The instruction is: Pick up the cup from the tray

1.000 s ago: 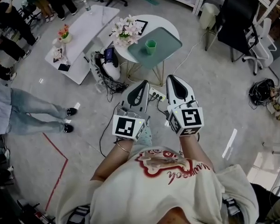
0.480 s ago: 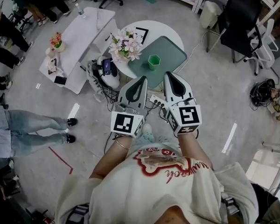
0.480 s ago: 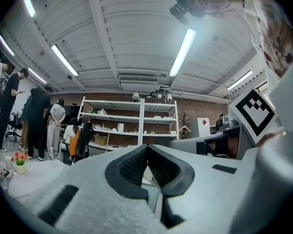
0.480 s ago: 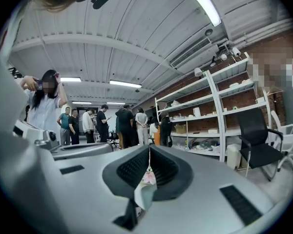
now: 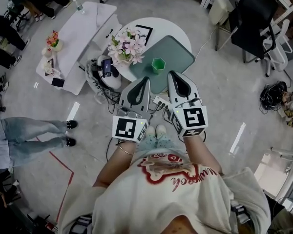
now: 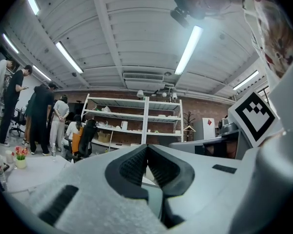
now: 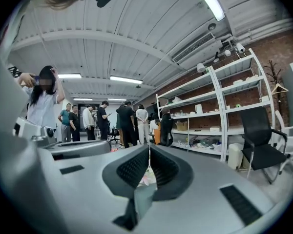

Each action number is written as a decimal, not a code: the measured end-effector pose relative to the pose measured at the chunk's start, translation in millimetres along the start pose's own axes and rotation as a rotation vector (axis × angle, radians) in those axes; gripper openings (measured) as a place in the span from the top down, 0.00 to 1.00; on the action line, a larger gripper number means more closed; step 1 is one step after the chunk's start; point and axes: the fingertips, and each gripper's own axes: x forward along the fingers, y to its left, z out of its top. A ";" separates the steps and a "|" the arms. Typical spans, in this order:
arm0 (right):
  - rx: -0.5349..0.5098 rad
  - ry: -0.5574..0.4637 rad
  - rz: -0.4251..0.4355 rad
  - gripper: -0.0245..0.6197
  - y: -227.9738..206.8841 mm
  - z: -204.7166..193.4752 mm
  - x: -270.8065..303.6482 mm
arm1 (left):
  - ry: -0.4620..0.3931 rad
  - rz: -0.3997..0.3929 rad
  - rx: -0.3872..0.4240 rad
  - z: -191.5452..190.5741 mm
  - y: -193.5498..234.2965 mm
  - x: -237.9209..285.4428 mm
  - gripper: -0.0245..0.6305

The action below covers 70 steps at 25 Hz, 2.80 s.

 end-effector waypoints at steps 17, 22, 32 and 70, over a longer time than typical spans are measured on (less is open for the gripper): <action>0.001 0.158 0.032 0.80 -23.7 -121.6 49.8 | 0.054 0.009 -0.043 -64.6 5.7 7.9 0.94; 0.019 0.262 0.050 0.59 -34.2 -183.7 71.0 | 0.050 -0.005 -0.043 -82.2 0.8 4.2 0.94; -0.004 0.262 0.039 0.55 -48.8 -219.4 116.2 | 0.106 0.014 -0.080 -126.5 5.1 -8.2 0.94; 0.039 0.086 0.008 0.53 -36.6 -122.7 102.5 | 0.101 0.035 -0.116 -120.4 12.1 2.0 0.94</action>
